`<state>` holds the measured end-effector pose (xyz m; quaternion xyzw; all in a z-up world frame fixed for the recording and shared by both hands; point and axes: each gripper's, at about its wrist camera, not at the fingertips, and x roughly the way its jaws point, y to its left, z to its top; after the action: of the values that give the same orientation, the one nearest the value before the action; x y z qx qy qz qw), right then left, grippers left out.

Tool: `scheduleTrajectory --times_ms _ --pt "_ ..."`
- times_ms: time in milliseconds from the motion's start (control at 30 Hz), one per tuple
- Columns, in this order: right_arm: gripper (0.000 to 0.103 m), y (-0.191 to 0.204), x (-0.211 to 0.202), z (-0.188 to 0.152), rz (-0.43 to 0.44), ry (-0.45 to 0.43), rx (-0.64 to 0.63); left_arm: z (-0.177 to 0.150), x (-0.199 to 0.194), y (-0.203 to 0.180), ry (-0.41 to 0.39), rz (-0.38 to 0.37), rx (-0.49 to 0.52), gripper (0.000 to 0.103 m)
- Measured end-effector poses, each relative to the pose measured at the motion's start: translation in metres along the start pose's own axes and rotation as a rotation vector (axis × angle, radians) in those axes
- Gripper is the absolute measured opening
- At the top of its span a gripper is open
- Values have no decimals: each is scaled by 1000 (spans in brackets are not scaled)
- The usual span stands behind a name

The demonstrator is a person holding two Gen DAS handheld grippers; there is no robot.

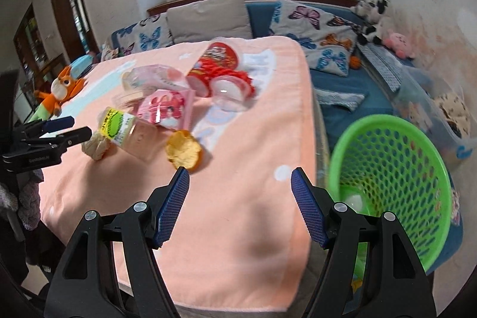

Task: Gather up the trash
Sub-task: 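Move both grippers back over the table toward the remaining trash, then grasp the crumpled white tissue with the left gripper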

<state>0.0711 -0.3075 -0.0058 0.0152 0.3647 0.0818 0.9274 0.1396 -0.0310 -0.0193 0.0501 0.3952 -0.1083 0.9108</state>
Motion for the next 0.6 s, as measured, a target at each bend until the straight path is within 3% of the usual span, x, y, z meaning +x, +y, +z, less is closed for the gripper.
scheduleTrajectory --times_ms 267,600 --pt "71 27 18 11 32 23 -53 -16 30 29 69 12 -38 76" --pt "71 43 32 17 51 50 -97 -17 45 37 87 -43 -75 55"
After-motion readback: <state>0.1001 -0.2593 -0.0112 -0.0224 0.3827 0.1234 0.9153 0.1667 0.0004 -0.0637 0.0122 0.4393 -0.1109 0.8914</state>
